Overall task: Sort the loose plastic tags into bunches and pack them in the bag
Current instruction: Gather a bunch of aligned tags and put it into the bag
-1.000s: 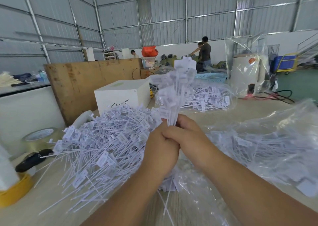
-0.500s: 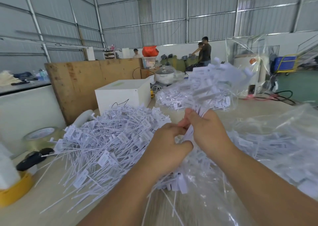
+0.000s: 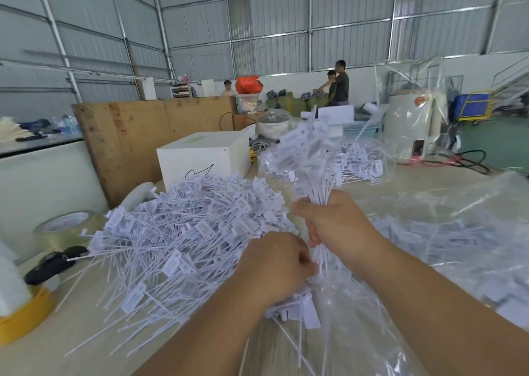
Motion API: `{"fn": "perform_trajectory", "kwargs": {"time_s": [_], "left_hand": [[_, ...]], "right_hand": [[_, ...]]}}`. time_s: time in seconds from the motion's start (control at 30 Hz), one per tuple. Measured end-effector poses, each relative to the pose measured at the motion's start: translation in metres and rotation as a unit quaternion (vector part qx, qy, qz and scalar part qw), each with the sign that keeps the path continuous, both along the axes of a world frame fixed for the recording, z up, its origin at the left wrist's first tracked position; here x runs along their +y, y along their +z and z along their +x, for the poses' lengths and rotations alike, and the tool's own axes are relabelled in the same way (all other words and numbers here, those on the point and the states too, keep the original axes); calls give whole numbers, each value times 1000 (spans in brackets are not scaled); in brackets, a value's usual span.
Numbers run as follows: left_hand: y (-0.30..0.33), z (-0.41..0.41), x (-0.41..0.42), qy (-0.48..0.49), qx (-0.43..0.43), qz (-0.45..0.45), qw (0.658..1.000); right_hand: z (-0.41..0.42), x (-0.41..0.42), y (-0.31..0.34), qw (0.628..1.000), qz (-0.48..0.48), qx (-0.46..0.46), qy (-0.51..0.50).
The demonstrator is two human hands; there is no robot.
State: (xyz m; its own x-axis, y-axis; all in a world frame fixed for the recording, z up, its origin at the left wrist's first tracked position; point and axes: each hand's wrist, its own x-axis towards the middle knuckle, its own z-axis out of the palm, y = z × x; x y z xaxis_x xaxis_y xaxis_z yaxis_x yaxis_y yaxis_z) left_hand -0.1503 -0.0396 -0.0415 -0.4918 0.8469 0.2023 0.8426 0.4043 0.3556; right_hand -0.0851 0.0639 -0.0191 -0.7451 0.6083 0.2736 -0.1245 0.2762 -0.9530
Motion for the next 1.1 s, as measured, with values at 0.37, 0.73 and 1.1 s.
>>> {"fn": "perform_trajectory", "kwargs": {"time_s": [0.37,0.73,1.1], "left_hand": [[23,-24,-9,130,-124,234,955],[48,12,-23,-105,42,419,901],[38,13,-18,-92,141,436,884]], "right_hand": [[-9,-8,-39,998,3,-60,10],[-12,-20,-45,995,62,-60,44],[-1,-24,-30,986,144,83,31]]}}
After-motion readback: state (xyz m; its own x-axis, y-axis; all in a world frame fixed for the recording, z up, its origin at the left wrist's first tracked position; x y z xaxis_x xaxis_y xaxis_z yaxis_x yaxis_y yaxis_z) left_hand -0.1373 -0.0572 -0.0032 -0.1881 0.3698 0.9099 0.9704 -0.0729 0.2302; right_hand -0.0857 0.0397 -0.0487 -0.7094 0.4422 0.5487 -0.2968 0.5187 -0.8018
